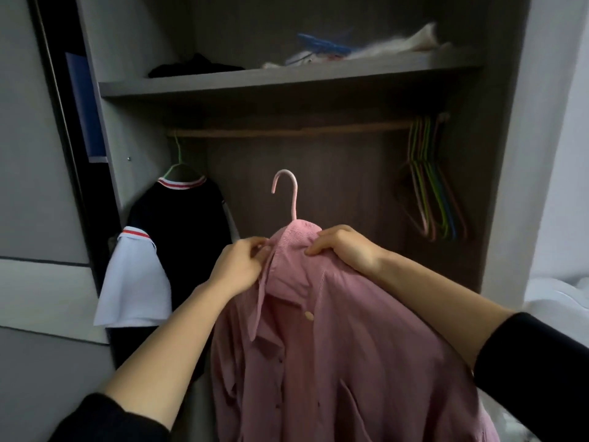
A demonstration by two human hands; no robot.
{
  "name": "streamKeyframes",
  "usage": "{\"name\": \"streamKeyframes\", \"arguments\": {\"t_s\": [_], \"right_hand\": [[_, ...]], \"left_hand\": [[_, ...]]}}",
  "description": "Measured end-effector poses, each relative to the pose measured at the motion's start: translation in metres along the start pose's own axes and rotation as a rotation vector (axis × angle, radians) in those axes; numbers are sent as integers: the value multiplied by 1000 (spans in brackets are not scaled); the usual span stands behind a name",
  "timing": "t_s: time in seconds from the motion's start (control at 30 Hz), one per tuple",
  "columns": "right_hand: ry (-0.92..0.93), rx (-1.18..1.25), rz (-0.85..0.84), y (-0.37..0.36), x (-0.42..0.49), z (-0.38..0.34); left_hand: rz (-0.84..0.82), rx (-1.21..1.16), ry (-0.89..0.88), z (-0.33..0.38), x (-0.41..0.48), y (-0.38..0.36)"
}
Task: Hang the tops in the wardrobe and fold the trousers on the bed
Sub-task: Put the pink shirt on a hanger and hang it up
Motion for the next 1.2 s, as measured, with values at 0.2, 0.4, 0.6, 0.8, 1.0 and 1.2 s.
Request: {"name": "streamKeyframes", "arguments": {"t_s": [0.2,0.4,0.6,0.8,1.0,1.2], "right_hand": [[3,20,163,-18,89,-13],[-6,99,253,-29,182,-43],[46,182,325,-33,262,-79],[98,156,410,-43,329,-105],[130,107,383,-65,392,-117],[141,40,320,-105,432,-103]], "left_hand": [[15,94,-86,-20,88,28],[102,217,-195,-48,181,74],[236,322,-232,-82,266,137],[256,388,-133,-115,328,177],[157,433,-47,-140,374,195],[158,436,-128,-158,387,191]]}}
Point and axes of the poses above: each hand's wrist, its own x-axis towards the middle knuckle, its own y-axis out of the back of the hand, z = x × y, the point moved 8 cm from there along x, towards the middle knuckle, and after that the axes turned 7 degrees about -x, right-handed, at the moved point
